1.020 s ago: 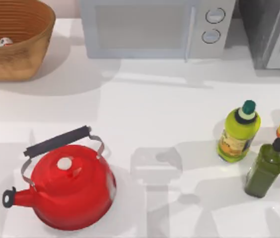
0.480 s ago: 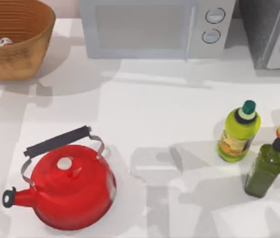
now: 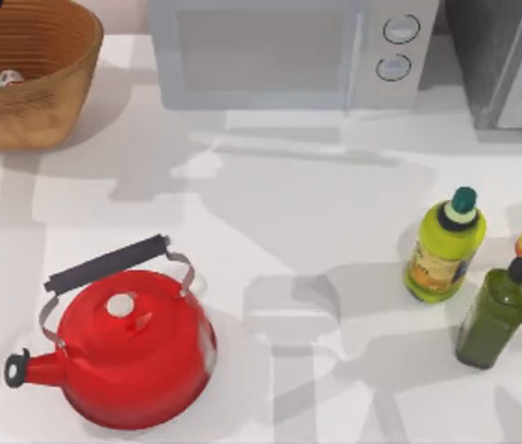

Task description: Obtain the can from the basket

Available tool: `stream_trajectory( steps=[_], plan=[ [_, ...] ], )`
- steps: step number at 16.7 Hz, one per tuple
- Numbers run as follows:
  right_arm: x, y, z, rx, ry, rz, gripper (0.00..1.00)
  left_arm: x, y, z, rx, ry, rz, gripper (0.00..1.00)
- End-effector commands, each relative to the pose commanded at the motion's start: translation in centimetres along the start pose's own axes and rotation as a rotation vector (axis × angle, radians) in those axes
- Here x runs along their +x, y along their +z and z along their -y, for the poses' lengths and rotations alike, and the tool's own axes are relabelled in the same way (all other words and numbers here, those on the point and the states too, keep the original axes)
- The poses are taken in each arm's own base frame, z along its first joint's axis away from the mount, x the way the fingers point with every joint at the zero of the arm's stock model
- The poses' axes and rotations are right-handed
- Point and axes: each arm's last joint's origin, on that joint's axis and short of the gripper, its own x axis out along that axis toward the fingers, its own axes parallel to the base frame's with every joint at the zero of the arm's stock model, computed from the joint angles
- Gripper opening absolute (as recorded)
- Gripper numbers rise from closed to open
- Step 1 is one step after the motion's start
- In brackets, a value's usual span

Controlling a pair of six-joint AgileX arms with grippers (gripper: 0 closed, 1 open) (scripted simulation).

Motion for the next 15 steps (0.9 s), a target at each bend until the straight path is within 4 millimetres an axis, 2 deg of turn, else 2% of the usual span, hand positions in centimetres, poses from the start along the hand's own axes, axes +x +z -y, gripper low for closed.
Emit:
stream_trajectory(
  steps=[2, 5, 8, 11, 15],
  plan=[
    [0.0, 0.0, 0.0, 0.000, 0.000, 0.000, 1.00, 4.3, 1.0, -0.5, -0.004, -0.010, -0.093, 1.00],
    [0.0, 0.0, 0.0, 0.000, 0.000, 0.000, 1.00, 9.9, 1.3, -1.1, -0.009, -0.023, -0.211, 1.00],
    [0.0, 0.0, 0.0, 0.000, 0.000, 0.000, 1.00, 14.0, 0.7, -1.4, -0.012, -0.035, -0.296, 1.00],
    [0.0, 0.0, 0.0, 0.000, 0.000, 0.000, 1.00, 15.8, 0.2, -1.5, -0.013, -0.040, -0.335, 1.00],
    [0.0, 0.0, 0.0, 0.000, 0.000, 0.000, 1.00, 15.8, 0.2, -1.5, -0.013, -0.040, -0.335, 1.00]
  ],
)
